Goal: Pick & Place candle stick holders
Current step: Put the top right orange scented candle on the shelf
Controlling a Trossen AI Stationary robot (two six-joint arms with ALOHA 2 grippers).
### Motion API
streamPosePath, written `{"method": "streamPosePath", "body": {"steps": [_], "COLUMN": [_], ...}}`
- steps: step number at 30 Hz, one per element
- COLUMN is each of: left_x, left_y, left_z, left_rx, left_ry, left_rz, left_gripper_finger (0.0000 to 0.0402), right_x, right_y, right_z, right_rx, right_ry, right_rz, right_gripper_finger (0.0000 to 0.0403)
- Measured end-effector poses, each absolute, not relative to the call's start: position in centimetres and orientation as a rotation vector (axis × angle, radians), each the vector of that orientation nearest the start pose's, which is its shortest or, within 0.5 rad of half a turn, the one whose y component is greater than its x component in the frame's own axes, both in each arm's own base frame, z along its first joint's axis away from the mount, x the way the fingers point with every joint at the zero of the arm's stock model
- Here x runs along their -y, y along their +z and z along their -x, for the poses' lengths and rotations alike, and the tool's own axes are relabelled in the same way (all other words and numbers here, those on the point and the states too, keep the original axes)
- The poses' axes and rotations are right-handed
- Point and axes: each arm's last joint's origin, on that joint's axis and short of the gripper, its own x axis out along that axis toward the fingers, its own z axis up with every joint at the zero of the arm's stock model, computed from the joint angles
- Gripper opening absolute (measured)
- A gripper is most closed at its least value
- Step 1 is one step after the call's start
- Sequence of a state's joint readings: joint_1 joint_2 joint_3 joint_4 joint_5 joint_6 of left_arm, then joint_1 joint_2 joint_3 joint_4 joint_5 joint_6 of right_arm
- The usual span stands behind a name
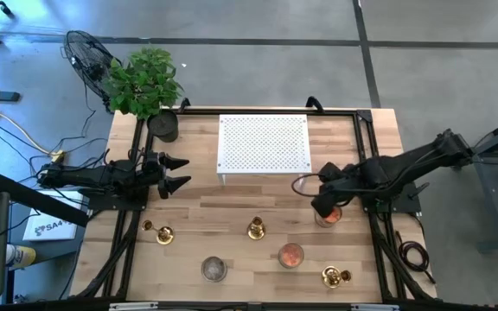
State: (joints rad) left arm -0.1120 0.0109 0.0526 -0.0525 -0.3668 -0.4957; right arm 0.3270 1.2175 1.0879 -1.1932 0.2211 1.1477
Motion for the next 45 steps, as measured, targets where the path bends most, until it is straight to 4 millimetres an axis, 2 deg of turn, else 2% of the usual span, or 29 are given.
{"method": "streamPosePath", "body": {"steps": [4, 9, 19, 33, 45], "left_x": [0.0, 0.0, 0.0, 0.0, 0.0], "left_y": [17.6, 17.5, 17.6, 17.6, 17.5], "left_z": [-9.4, -9.4, -9.4, -9.4, -9.4], "left_rx": [0.053, 0.053, 0.053, 0.053, 0.053], "left_ry": [0.252, 0.252, 0.252, 0.252, 0.252], "left_rz": [0.491, 0.491, 0.492, 0.491, 0.491], "left_gripper_finger": [0.0399, 0.0399, 0.0399, 0.0399, 0.0399], "right_x": [-6.3, -6.9, -7.7, -7.7, -8.0], "right_y": [26.6, 25.5, 25.3, 25.3, 24.2], "right_z": [-18.8, -18.4, -18.1, -18.0, -18.7], "right_rx": [-1.221, -1.261, -1.274, -1.270, -1.338], "right_ry": [-0.645, -0.638, -0.618, -0.634, -0.646], "right_rz": [-0.682, -0.699, -0.704, -0.687, -0.644], "right_gripper_finger": [0.0400, 0.0400, 0.0400, 0.0400, 0.0400]}}
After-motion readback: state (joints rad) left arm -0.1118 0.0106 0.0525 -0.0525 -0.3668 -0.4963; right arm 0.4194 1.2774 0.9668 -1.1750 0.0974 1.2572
